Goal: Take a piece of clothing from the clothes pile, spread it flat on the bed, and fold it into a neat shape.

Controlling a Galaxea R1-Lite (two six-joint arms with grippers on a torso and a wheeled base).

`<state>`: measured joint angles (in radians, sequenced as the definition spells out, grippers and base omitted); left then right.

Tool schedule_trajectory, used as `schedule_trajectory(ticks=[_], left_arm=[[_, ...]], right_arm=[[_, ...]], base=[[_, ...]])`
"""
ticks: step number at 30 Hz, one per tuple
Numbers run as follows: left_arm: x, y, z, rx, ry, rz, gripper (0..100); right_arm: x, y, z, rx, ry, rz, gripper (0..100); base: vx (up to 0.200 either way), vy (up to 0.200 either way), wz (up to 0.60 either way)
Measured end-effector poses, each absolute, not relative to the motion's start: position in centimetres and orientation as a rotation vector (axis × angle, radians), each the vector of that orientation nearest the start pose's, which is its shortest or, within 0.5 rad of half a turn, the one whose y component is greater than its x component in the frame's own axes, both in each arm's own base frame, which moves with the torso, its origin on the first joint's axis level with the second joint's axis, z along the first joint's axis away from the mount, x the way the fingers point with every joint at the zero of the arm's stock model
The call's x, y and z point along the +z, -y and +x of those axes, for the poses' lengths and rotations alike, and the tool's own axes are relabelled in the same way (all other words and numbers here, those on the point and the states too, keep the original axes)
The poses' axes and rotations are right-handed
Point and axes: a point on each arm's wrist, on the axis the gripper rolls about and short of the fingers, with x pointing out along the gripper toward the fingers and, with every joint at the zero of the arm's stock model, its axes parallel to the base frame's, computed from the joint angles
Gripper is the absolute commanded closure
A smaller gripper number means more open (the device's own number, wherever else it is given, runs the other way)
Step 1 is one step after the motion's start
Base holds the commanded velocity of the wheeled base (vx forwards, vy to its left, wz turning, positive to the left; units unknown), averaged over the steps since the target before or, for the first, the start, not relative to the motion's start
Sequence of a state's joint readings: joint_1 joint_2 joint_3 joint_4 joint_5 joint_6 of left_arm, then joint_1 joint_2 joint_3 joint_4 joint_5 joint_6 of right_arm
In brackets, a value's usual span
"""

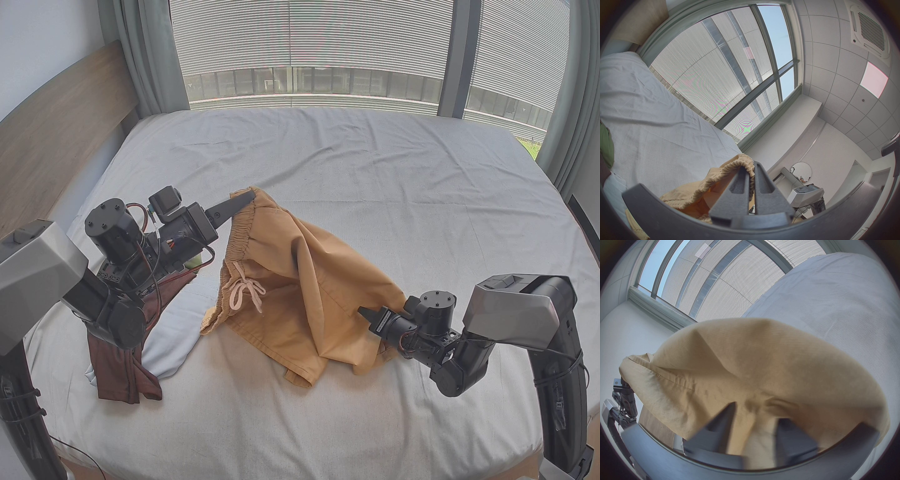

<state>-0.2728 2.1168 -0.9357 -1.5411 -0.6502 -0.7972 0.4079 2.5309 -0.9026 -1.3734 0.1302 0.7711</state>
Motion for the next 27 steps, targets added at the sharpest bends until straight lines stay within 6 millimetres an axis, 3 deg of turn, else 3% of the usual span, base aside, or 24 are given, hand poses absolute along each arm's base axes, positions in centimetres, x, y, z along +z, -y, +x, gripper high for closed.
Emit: schedule_trajectory(ticks=[12, 27], left_arm=[[15.8, 11.6, 36.6, -1.002, -0.018, -0.662, 100], [16.3, 11.5, 36.7, -1.004, 0.000, -0.661, 100]], right_arm=[[-1.8, -15.8, 35.5, 0.443, -0.487, 0.736, 100], [5.9, -14.4, 33.0, 0.536, -0.357, 0.734, 100]], base=[[0.000, 0.000, 0.00], [0.000, 0.000, 0.00]])
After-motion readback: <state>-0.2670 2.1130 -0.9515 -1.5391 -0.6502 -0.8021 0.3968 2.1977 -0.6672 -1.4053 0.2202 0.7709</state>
